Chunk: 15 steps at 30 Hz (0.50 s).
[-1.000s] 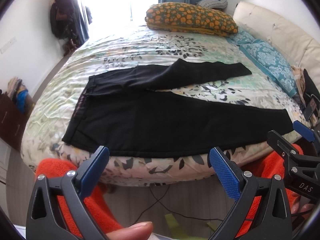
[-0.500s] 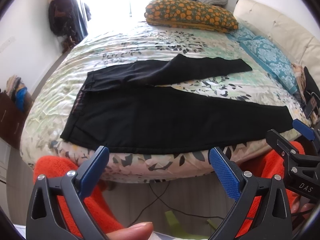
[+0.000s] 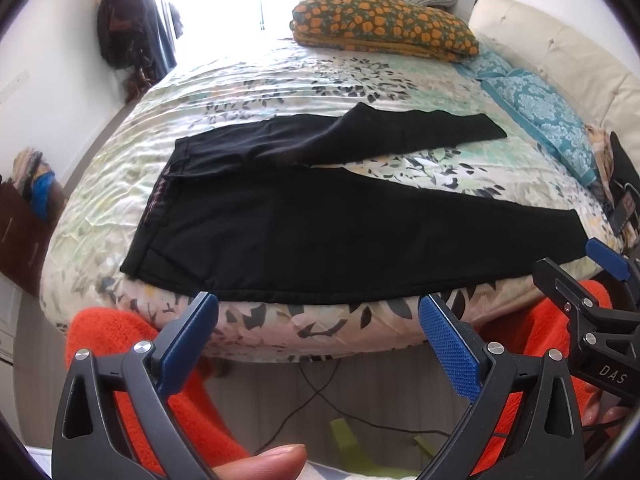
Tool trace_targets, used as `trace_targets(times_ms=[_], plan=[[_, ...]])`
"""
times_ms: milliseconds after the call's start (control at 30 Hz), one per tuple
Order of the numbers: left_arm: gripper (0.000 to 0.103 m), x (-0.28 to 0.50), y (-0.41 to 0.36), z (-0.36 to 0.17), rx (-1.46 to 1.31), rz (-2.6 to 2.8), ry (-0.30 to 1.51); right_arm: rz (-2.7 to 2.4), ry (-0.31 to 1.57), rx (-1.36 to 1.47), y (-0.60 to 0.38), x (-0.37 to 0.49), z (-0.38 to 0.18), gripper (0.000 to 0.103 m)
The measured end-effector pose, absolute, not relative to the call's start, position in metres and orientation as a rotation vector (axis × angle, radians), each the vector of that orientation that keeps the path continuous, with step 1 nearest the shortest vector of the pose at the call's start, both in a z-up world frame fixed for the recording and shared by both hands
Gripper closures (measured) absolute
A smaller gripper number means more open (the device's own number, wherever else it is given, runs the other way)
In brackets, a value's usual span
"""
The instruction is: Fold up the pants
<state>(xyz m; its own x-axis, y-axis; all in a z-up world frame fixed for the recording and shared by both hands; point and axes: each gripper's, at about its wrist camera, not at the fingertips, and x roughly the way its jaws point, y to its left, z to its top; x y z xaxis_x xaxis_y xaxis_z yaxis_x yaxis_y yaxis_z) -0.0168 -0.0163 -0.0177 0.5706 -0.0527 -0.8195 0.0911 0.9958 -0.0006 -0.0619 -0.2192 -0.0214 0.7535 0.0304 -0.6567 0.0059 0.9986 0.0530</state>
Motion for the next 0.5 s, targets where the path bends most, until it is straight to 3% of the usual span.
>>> trace_targets(times_ms=[500], plan=[[0.002, -0.0143, -0.0165, -0.0219, 0.048, -0.083, 0.971, 0.022, 0.733, 0.053, -0.2166, -0.0594, -0.0277, 0.0]])
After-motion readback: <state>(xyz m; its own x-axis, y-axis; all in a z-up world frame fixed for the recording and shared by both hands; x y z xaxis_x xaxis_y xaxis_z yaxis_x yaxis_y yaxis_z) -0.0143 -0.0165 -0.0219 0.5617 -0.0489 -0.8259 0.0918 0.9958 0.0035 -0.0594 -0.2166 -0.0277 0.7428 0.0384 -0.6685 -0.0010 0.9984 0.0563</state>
